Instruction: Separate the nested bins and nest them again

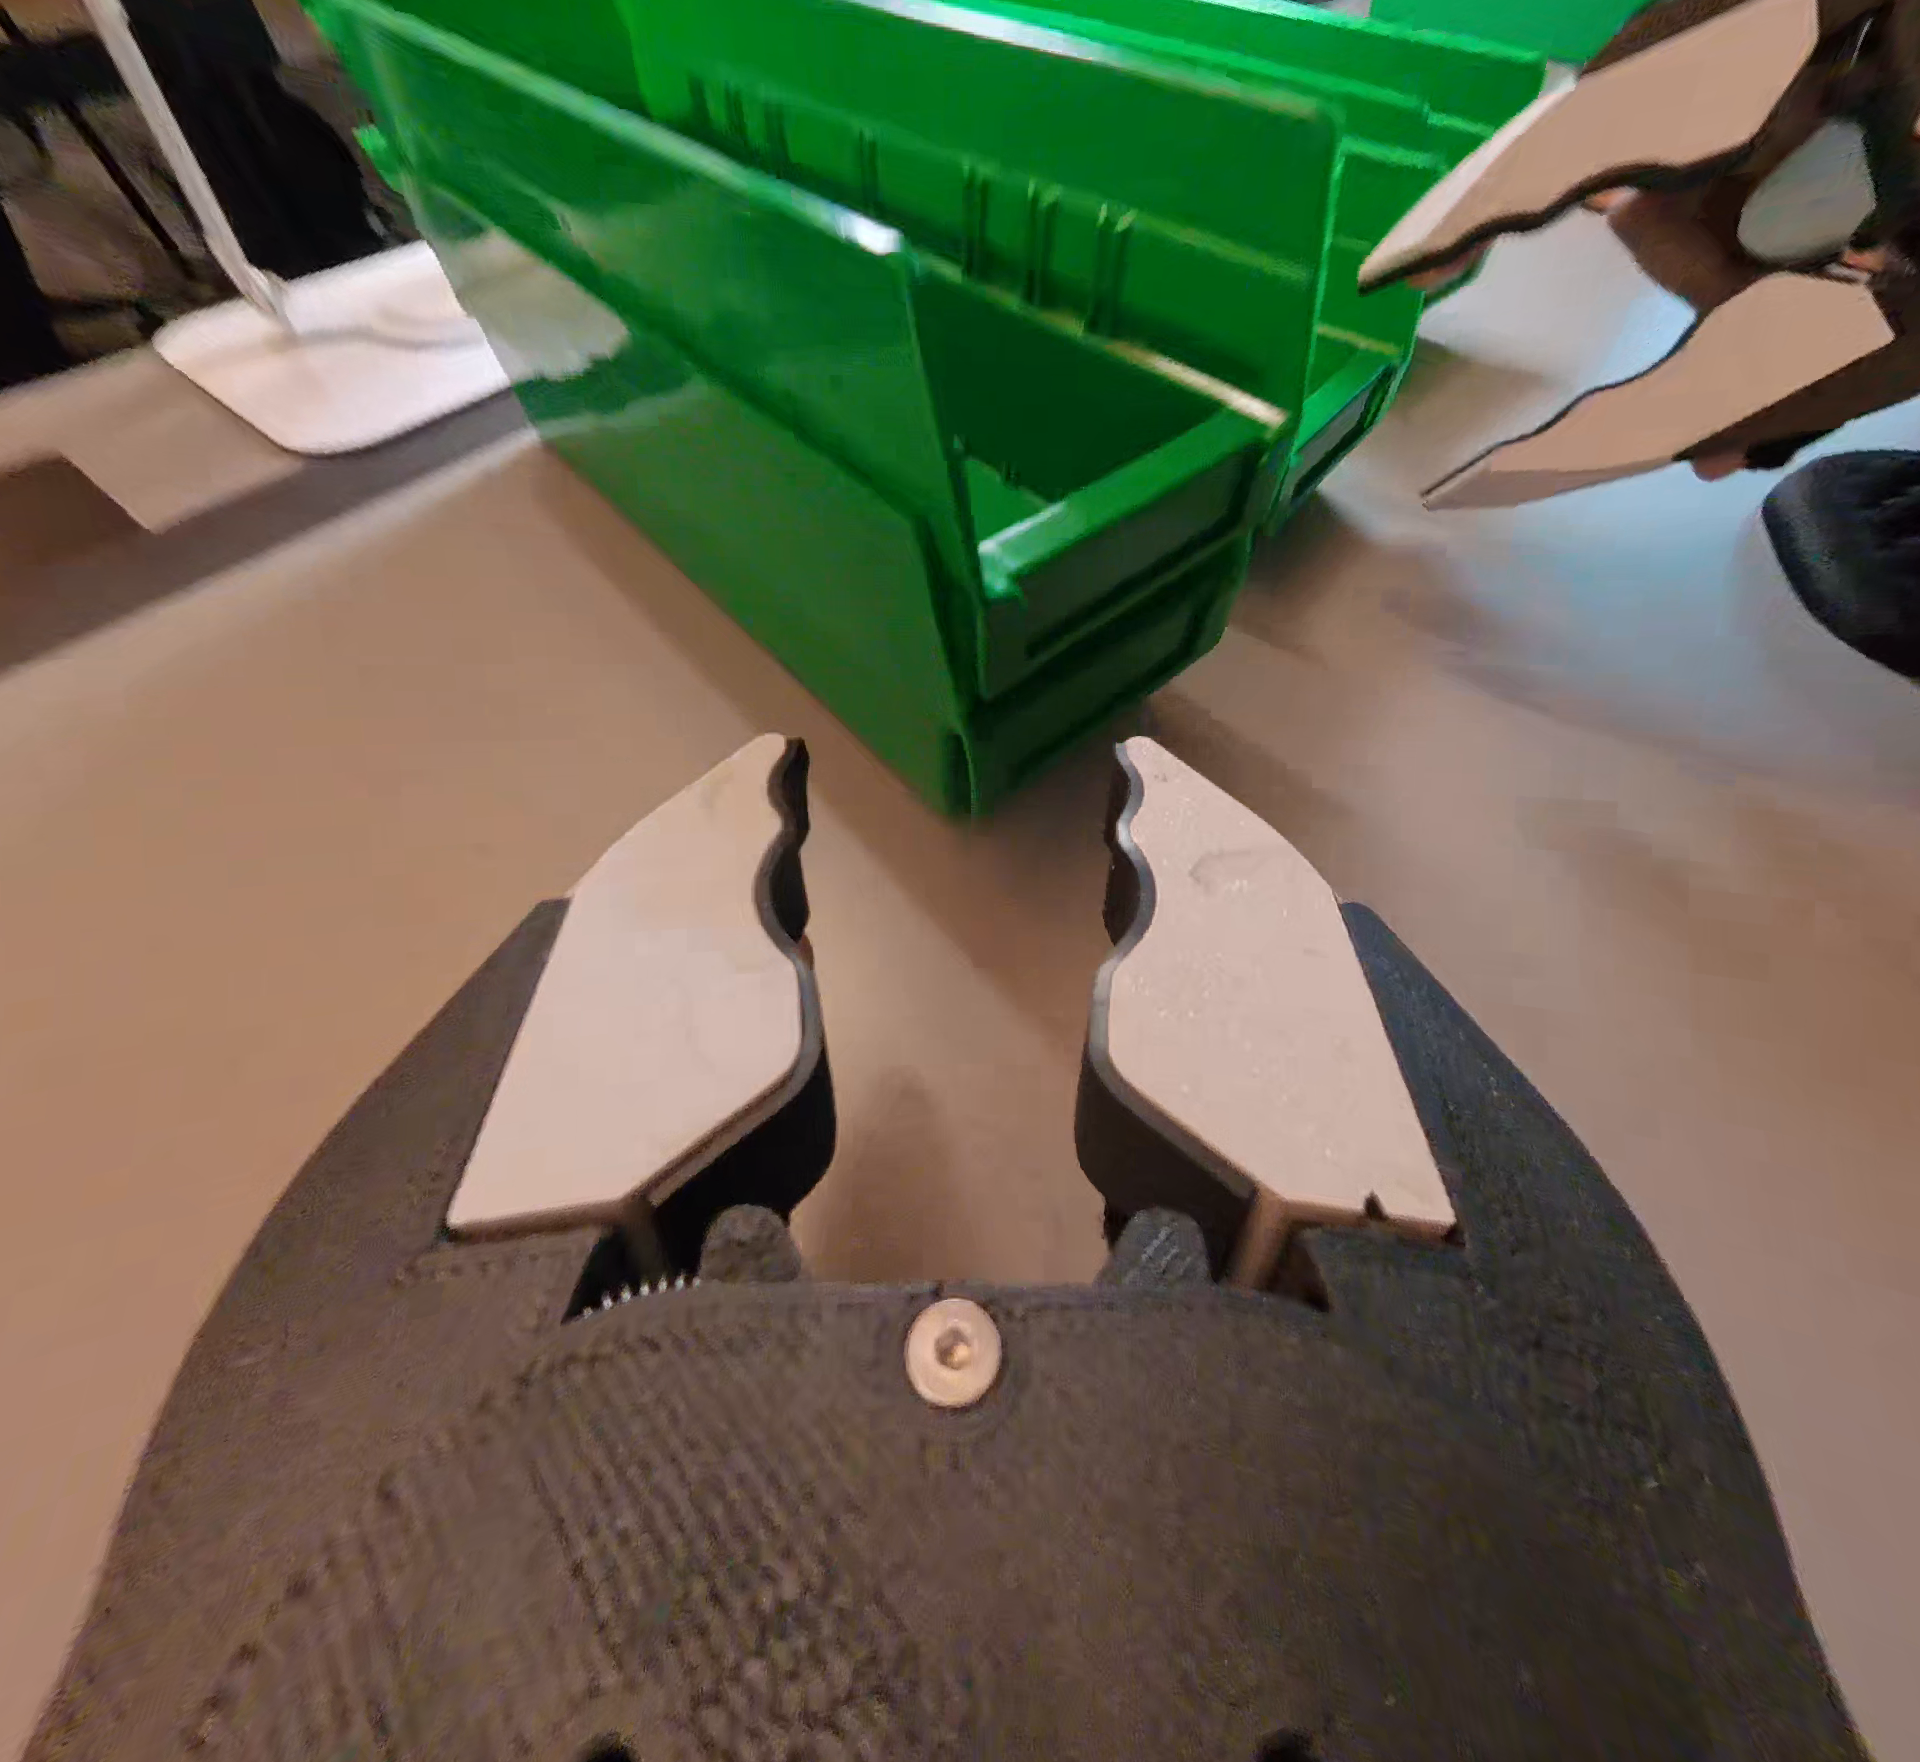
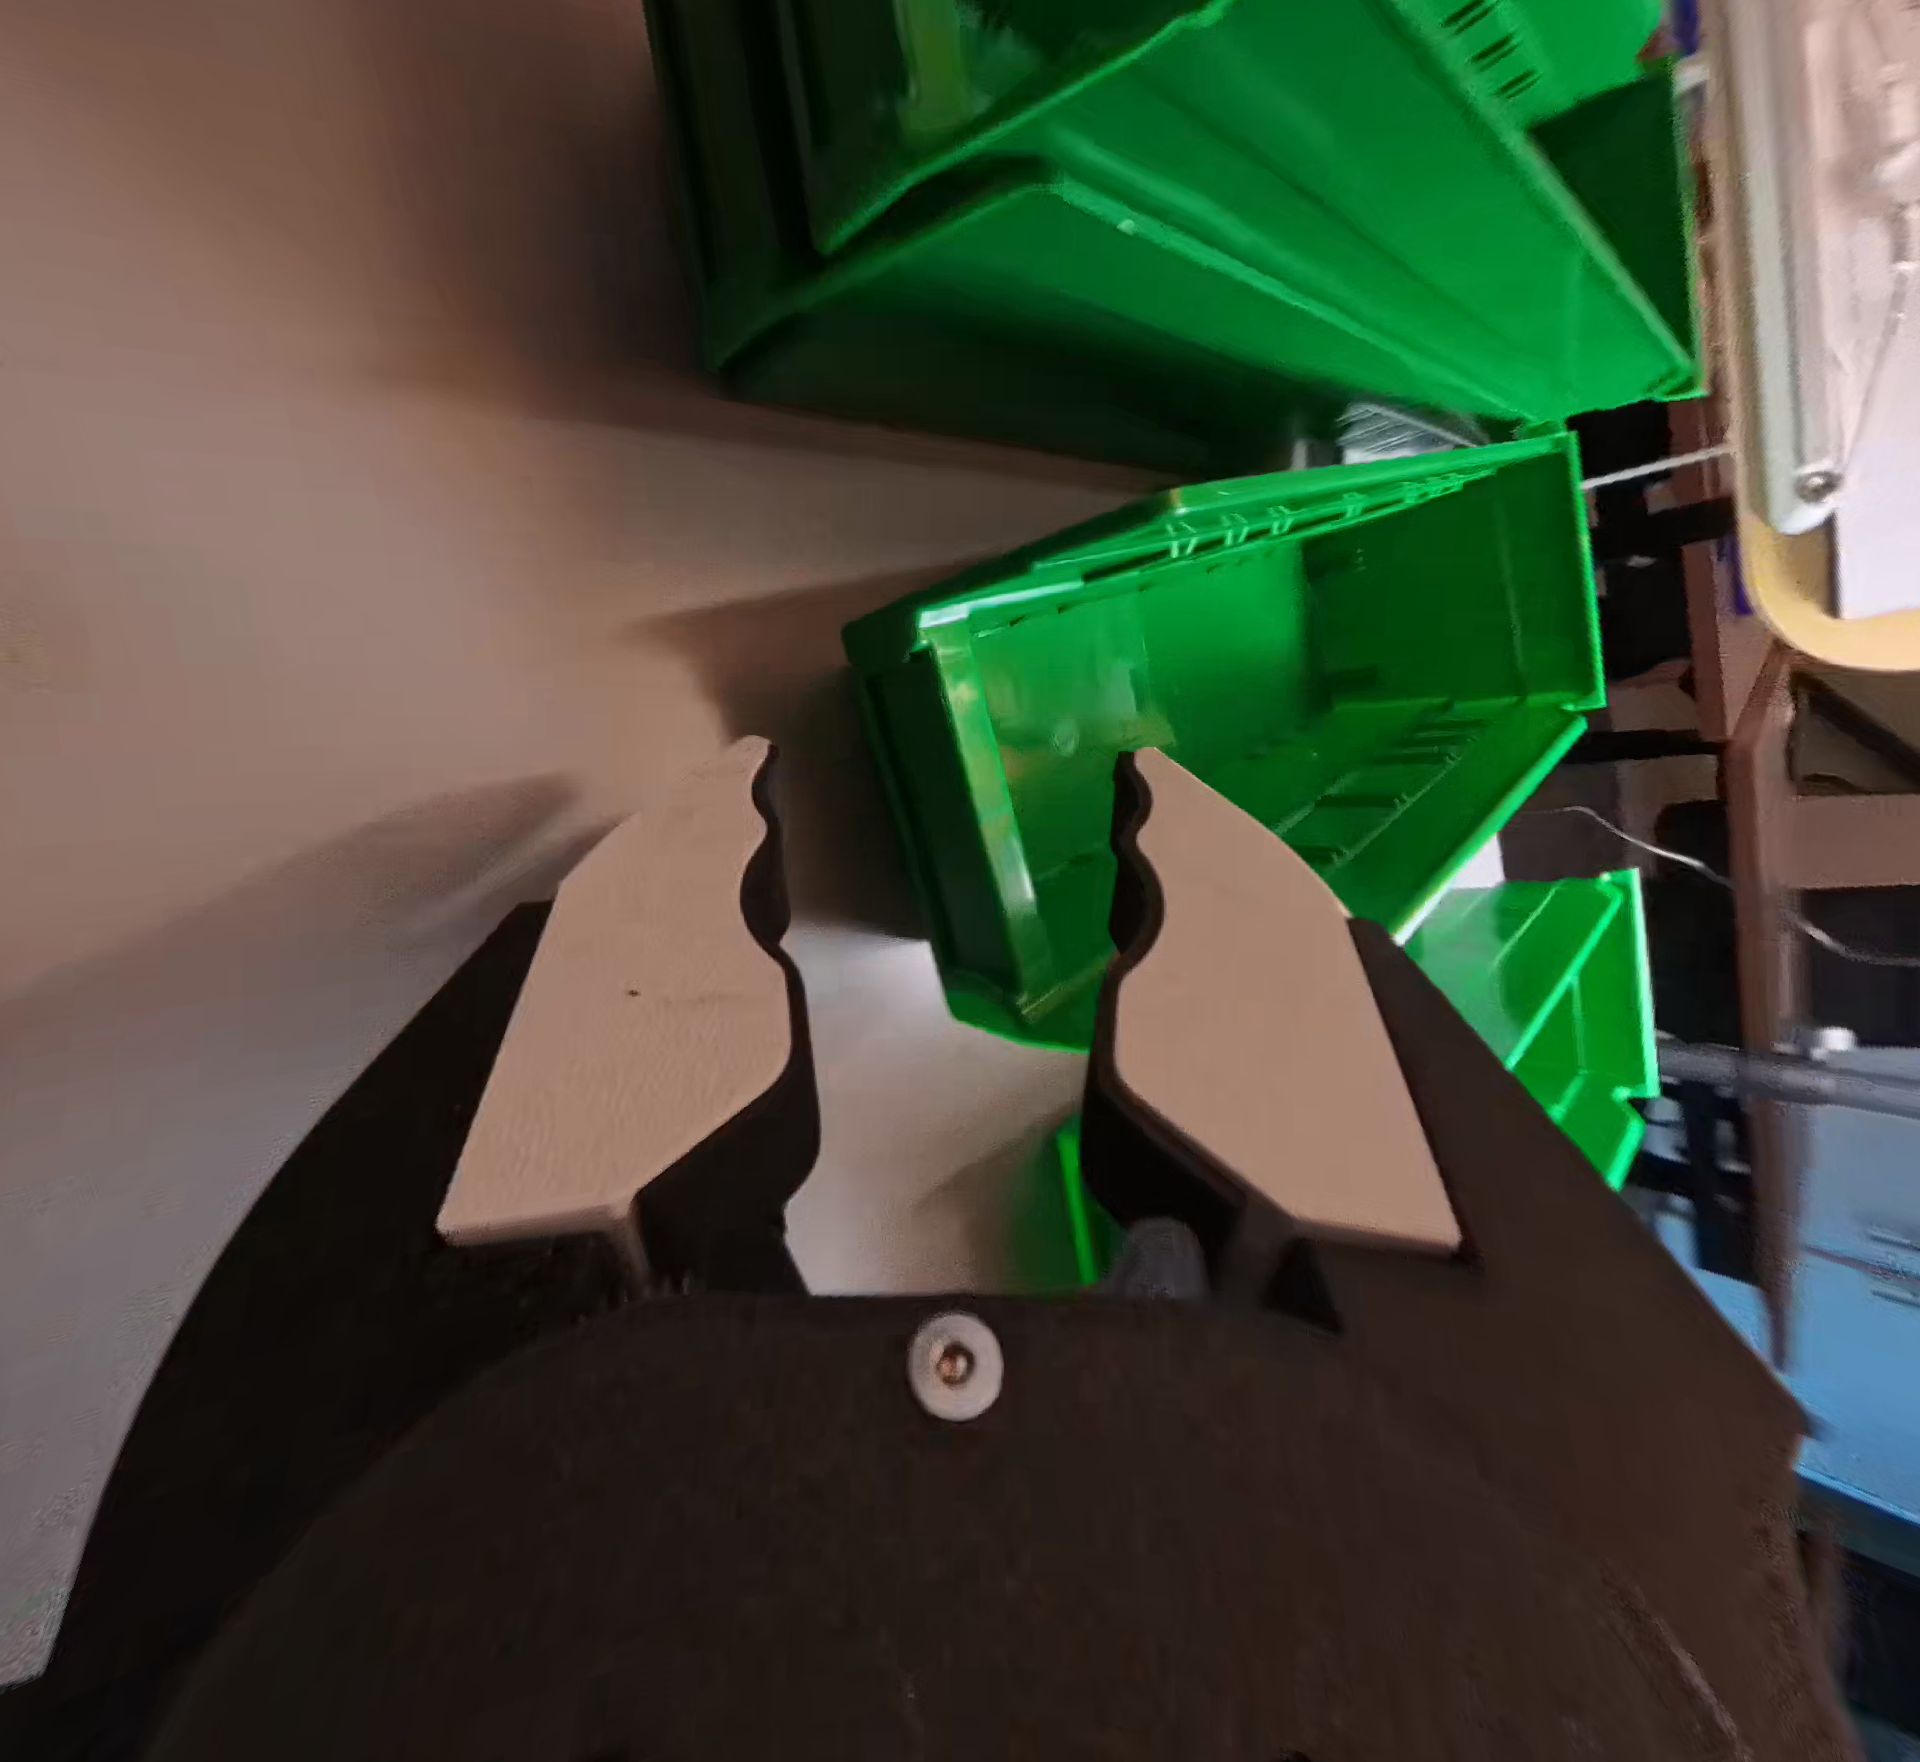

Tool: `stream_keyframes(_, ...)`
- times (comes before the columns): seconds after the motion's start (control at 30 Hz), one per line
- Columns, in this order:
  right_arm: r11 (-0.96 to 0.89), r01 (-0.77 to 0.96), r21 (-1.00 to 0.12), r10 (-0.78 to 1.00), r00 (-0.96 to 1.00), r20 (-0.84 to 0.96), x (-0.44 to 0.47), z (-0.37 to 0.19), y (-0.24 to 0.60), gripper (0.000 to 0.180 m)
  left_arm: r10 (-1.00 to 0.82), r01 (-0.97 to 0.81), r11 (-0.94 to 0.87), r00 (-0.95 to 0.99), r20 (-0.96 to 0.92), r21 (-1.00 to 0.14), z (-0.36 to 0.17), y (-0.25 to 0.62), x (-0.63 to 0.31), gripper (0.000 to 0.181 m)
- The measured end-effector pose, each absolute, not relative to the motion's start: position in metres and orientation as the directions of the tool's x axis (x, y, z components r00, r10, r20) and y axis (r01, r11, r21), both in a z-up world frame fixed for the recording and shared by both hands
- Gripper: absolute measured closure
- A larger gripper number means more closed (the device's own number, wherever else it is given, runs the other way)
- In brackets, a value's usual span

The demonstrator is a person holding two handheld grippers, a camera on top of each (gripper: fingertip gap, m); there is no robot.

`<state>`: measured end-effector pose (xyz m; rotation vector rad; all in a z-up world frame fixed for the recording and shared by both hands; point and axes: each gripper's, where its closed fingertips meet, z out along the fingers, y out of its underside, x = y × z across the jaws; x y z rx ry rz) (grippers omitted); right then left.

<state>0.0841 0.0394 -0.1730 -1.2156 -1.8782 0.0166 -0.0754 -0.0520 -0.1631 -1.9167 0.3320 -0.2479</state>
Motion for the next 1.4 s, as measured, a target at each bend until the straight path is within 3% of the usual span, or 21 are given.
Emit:
stream_keyframes(0.17, 0.556, 0.809, -0.189, 0.671, -0.302, 0.677, 0.078, -0.195, 0.062, 0.120, -0.404, -0.173, -0.408, 0.915, 0.008, -0.896, -0.191, -0.037, -0.055, 0.139)
stream_keyframes(0.33, 0.578, 0.810, -0.094, 0.634, -0.374, 0.677, 0.079, -0.207, 0.070, 0.126, -0.457, -0.251, -0.374, 0.888, -0.058, -0.893, -0.193, -0.033, -0.037, 0.143)
stream_keyframes(0.5, 0.587, 0.806, -0.077, 0.621, -0.387, 0.682, 0.079, -0.219, 0.076, 0.150, -0.457, -0.167, -0.349, 0.889, 0.012, -0.922, -0.177, -0.041, -0.040, 0.146)
stream_keyframes(0.8, 0.568, 0.810, -0.144, 0.637, -0.323, 0.700, 0.089, -0.184, 0.070, 0.150, -0.522, -0.191, -0.319, 0.853, 0.004, -0.928, -0.173, -0.043, -0.015, 0.151)
stream_keyframes(1.2, 0.625, 0.752, -0.211, 0.541, -0.222, 0.811, 0.064, -0.033, 0.038, 0.150, -0.453, -0.131, -0.314, 0.891, 0.027, -0.940, -0.162, -0.054, -0.039, 0.144)
stream_keyframes(1.4, 0.615, 0.745, -0.257, 0.574, -0.200, 0.794, 0.012, -0.026, 0.006, 0.150, -0.424, -0.125, -0.296, 0.905, 0.013, -0.947, -0.161, -0.060, -0.045, 0.141)
